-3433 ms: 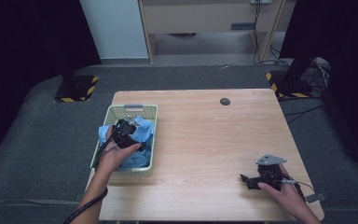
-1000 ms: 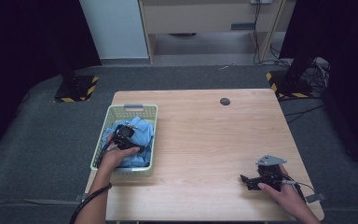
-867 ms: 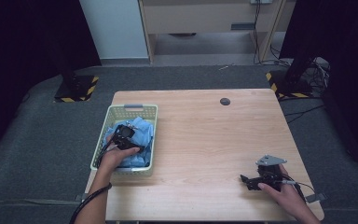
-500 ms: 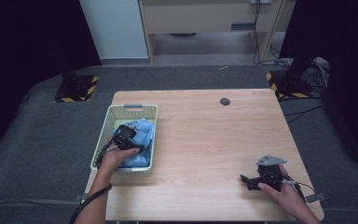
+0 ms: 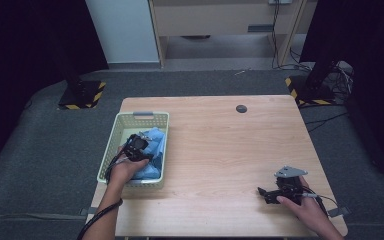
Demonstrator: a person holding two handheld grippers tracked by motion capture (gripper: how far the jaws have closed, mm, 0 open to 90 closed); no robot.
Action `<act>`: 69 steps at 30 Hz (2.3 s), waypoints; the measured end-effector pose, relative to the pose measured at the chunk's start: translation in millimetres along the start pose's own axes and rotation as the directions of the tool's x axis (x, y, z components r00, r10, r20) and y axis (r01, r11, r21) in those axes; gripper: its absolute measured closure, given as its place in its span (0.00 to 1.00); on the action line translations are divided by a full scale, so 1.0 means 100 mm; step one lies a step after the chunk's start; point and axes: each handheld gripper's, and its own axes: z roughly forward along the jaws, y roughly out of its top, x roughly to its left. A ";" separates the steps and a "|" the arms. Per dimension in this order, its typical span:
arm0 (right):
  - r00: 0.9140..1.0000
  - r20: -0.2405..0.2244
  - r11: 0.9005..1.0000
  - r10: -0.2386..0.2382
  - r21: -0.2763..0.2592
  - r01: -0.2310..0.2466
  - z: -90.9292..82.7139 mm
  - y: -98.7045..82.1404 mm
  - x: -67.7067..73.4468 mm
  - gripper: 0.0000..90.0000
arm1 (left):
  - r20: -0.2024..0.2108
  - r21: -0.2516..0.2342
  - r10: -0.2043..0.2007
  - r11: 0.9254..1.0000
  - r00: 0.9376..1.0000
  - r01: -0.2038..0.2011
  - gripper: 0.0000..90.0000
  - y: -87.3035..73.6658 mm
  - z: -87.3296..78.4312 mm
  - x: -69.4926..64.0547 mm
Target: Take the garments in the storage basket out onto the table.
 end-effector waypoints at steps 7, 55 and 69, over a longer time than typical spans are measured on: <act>1.000 -0.001 1.000 -0.001 0.000 0.001 0.00 0.00 0.00 0.01 | -0.007 -0.003 0.014 1.000 1.000 -0.014 0.77 0.01 -0.02 -0.02; 1.000 -0.001 1.000 -0.003 0.000 0.003 0.00 0.00 0.00 0.01 | -0.016 -0.201 -0.004 0.980 1.000 0.001 0.84 0.20 -0.60 0.07; 1.000 -0.001 1.000 -0.001 0.000 0.001 0.00 0.00 0.00 0.01 | -0.034 -0.270 0.017 0.962 0.999 -0.026 0.85 0.28 -0.86 0.05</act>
